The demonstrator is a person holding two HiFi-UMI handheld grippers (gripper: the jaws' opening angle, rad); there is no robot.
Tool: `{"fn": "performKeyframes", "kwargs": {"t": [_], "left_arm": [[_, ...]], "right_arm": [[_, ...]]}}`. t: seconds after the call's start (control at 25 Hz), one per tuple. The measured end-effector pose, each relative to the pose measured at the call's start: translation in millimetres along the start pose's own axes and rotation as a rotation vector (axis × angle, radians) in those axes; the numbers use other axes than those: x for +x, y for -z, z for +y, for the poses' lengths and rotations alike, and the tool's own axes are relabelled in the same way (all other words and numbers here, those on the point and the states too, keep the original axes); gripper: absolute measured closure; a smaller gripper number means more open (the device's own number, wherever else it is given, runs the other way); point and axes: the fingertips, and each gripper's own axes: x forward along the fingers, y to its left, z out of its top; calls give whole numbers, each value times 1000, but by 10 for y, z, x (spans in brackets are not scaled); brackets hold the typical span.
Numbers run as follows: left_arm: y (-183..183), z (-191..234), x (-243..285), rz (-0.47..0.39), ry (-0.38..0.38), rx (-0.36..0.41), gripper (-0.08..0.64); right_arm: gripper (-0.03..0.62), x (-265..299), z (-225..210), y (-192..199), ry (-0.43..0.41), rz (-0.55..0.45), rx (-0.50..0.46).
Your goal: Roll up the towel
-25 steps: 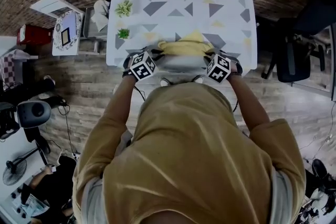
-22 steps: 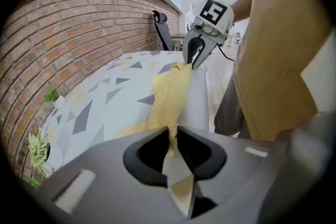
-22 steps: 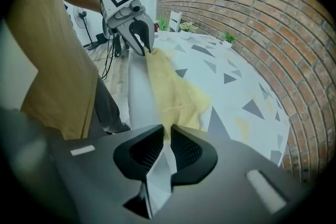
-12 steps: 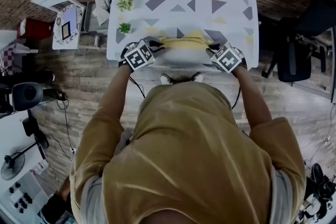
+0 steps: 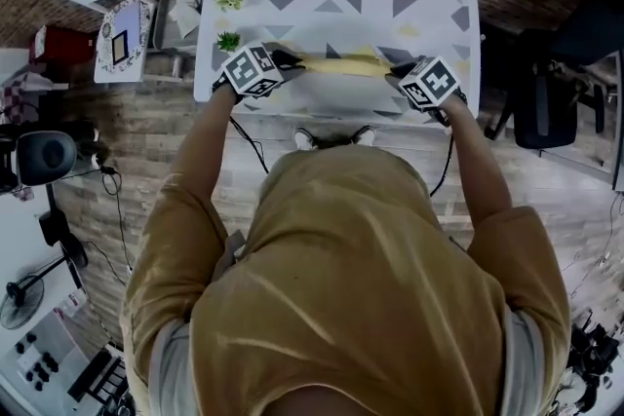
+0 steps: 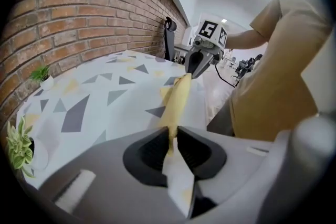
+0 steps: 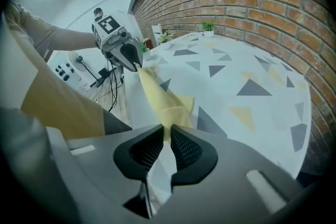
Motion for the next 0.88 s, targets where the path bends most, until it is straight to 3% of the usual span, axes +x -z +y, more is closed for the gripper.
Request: {"fn": "performKeyframes", "kwargs": {"t": [0.4, 0.88], "left_arm": [[-24, 60, 76, 21, 94, -74, 447], [-49, 348, 95, 2, 11, -215, 448]], "right_arm": [[546, 0, -195, -13, -69, 10, 87], [546, 45, -456, -117, -53, 31, 111]]}}
